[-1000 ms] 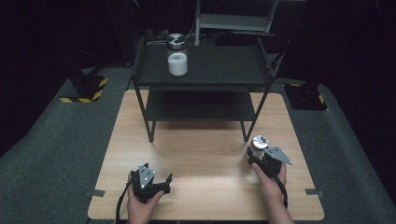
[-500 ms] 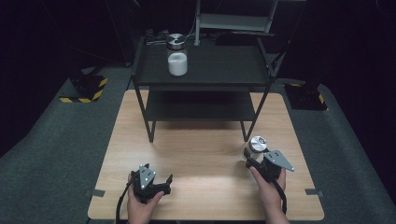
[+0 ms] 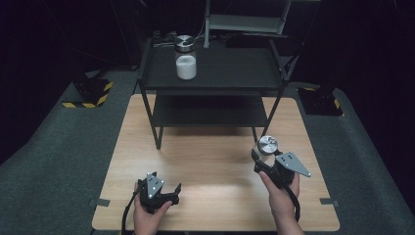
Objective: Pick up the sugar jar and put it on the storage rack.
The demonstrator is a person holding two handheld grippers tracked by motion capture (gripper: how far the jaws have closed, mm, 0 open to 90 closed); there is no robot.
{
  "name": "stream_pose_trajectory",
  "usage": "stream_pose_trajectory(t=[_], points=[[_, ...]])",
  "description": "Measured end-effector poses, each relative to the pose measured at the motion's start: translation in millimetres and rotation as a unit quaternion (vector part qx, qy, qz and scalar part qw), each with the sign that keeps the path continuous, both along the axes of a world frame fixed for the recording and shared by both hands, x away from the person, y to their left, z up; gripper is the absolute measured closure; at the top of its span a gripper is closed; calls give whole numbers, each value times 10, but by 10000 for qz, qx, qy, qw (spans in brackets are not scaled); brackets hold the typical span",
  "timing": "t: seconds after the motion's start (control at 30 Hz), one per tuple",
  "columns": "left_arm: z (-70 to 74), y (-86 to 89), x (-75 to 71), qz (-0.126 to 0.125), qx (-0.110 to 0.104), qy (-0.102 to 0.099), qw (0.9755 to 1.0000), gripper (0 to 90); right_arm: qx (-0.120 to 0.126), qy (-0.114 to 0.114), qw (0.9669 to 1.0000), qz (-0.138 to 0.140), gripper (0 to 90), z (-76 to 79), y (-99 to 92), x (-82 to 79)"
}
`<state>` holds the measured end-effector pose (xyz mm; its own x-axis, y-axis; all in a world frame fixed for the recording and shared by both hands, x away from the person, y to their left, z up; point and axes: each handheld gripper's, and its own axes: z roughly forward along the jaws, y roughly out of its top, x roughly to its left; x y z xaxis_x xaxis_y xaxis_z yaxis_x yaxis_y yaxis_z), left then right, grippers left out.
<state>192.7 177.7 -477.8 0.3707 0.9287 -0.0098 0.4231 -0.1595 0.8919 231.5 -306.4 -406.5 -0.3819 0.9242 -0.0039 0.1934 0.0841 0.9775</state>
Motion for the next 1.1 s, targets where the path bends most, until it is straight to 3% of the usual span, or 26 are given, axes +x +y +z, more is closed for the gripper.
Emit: stream_pose_trajectory(t=[0.3, 0.7, 1.1], points=[[-1, 5, 1, -1, -26, 11, 10000, 6, 11, -39, 10000, 67, 306, 230, 53, 10], [2, 11, 1, -22, -11, 11, 10000, 6, -10, -353, 9993, 115, 306, 543, 154, 47], [5, 6, 4, -19, 2, 21, 10000, 6, 40, -473, 9986, 216, 306, 833, 223, 116]])
